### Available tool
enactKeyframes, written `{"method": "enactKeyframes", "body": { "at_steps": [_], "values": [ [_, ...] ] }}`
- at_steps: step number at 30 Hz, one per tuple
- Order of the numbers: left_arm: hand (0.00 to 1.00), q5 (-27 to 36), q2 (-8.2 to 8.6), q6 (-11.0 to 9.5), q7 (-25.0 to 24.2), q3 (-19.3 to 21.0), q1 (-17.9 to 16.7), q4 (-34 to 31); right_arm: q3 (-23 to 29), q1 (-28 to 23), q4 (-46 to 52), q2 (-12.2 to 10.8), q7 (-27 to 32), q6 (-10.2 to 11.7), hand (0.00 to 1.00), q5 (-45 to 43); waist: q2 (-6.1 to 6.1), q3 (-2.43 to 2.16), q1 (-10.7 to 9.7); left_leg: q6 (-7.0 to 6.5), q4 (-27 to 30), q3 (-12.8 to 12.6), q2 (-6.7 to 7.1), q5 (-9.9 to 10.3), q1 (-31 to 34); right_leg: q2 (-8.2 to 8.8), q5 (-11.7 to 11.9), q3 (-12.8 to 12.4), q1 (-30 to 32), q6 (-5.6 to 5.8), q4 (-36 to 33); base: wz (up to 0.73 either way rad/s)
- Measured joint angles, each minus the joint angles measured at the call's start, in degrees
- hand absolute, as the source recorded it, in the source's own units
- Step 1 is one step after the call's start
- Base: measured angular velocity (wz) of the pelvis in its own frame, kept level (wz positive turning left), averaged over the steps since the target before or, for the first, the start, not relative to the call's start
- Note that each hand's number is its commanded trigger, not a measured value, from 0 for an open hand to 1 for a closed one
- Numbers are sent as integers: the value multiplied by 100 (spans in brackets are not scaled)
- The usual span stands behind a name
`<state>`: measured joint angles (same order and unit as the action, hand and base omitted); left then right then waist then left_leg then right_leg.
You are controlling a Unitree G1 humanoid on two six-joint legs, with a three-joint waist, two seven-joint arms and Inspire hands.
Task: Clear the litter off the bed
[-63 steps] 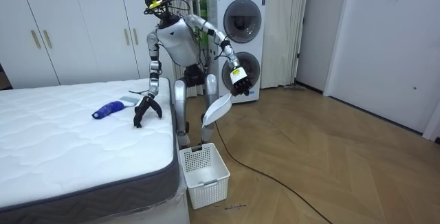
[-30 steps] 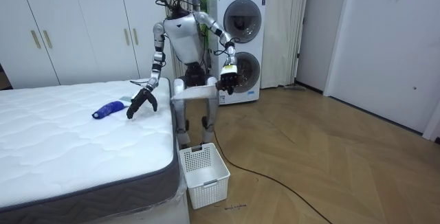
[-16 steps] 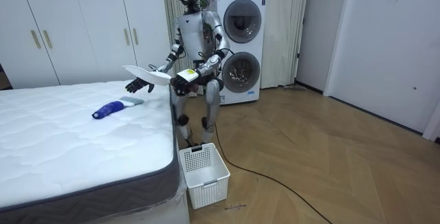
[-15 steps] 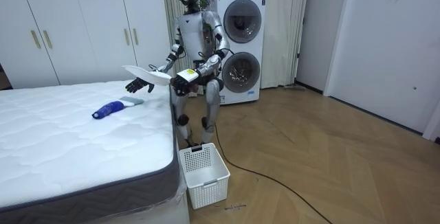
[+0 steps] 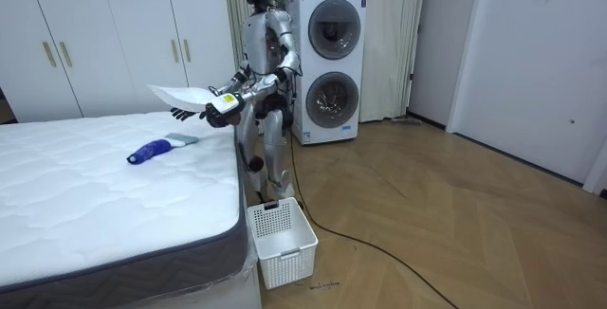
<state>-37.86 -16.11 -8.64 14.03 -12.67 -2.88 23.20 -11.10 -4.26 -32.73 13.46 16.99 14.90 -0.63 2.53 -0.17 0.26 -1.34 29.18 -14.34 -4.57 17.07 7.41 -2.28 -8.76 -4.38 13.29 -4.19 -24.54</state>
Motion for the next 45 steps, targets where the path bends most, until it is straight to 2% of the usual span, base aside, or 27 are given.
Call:
{"method": "enactKeyframes", "body": {
  "at_steps": [1, 2, 3, 4, 6, 10, 12, 18, 23, 26, 28, 33, 35, 37, 38, 41, 44, 45],
  "values": [
    [0, -7, 0, -40, 2, 38, -29, -32, 4, -21, 15, 9, -62, -14, 0, -14, 3, -1, 9, 82, -208, 231, 15, -50, 7, -49, 9, -140, 27, 9, -11, -157],
    [0, -2, 11, -103, 9, 126, -103, -96, 3, -29, 77, 61, -158, -64, 0, -47, 59, -4, 38, 294, -603, 596, -7, -255, 13, -171, 7, -318, 94, 25, -82, -142],
    [0, -4, 8, -120, 9, 140, -130, -116, 7, -60, 151, 108, -167, -100, 0, -45, 122, -20, 18, 390, -647, 661, -50, -363, -21, -286, -61, -452, 158, 70, -222, -137],
    [0, -5, 13, -124, 1, 138, -153, -116, 27, -123, 189, 107, -161, -101, 0, -41, 54, -19, -44, 383, -763, 499, -43, -288, -158, -273, -94, -441, 140, 104, -216, -94],
    [0, -6, 12, -152, -4, 133, -176, -120, 28, -179, 195, 108, -160, -100, 0, -11, -23, 20, -69, 369, -860, 349, -35, -245, -298, -242, -87, -321, 47, 121, -89, -57],
    [0, 17, 17, -171, -88, 117, -274, -119, 27, -386, 171, 114, -244, -101, 0, 2, -41, 24, -242, 362, -1041, 380, -19, -220, -532, -260, -75, -334, -167, 95, 146, -9],
    [0, 130, 25, -171, -89, 101, -333, -117, 22, -386, 60, 111, -346, -109, 0, -12, -27, 49, -307, 355, -1185, 389, -8, -228, -636, -262, -78, -348, -259, 100, 263, 0],
    [0, 476, 39, -142, -103, -180, -568, 170, 12, -466, -504, 1, -351, -164, 0, 15, -51, 64, -338, 352, -1490, 347, 8, -234, -908, -264, -82, -398, -551, 135, 600, -3],
    [0, 463, 59, -130, -104, -222, -633, 386, 20, -452, -672, -18, -398, -194, 0, -7, -83, 83, -339, 350, -1581, 321, 40, -233, -984, -230, -83, -280, -530, 139, 604, -23],
    [0, 465, 56, -144, -93, -222, -593, 694, 42, -393, -881, -7, -496, -227, 0, -7, -139, 109, -464, 350, -1719, 298, 43, -233, -1074, -231, -84, -290, -554, 140, 628, -5],
    [0, 470, 93, -114, -105, -276, -548, 1176, 95, -361, -1175, -7, -605, -252, 0, -2, -163, 95, -501, 348, -1779, 275, 43, -234, -1112, -262, -76, -304, -573, 153, 686, -6],
    [0, 473, 135, -1, -336, -302, -575, 1813, 138, -421, -1713, -2, -871, -437, 0, 16, -179, 84, -480, 343, -1812, 261, 50, -237, -1185, -273, -61, -338, -609, 166, 721, -4],
    [0, 511, 188, 8, -373, -272, -625, 2093, 213, -467, -2042, -7, -954, -436, 0, 37, -149, 55, -475, 334, -1853, 261, 33, -243, -1290, -283, -44, -333, -732, 159, 833, 0],
    [0, 668, 236, 70, -472, -236, -665, 2419, 356, -545, -2116, -63, -964, -432, 0, 64, -131, -31, -470, 334, -1854, 261, 31, -243, -1339, -283, -34, -350, -770, 161, 892, -3],
    [0, 700, 242, 73, -475, -196, -666, 2503, 373, -535, -2151, -86, -963, -434, 0, 85, -139, -27, -470, 334, -1859, 261, 31, -243, -1367, -286, -33, -358, -791, 162, 893, -4],
    [0, 1155, 314, 82, -477, 96, -676, 3013, 558, -500, -2370, -237, -970, -455, 0, 74, -203, -29, -475, 335, -1917, 261, 24, -243, -1518, -303, -34, -365, -940, 161, 924, 0],
    [0, 1369, 534, 122, -483, 619, -795, 3315, 882, -546, -2625, -280, -966, -514, 0, 43, -241, -8, -454, 334, -2016, 275, 14, -243, -1698, -306, 30, -352, -1170, 183, 1131, 4],
    [0, 1364, 594, 131, -513, 846, -868, 3351, 1070, -551, -2723, -283, -962, -555, 0, -79, -257, -33, -449, 334, -2018, 273, 18, -243, -1741, -298, 41, -352, -1234, 189, 1182, 0]
  ]
}}
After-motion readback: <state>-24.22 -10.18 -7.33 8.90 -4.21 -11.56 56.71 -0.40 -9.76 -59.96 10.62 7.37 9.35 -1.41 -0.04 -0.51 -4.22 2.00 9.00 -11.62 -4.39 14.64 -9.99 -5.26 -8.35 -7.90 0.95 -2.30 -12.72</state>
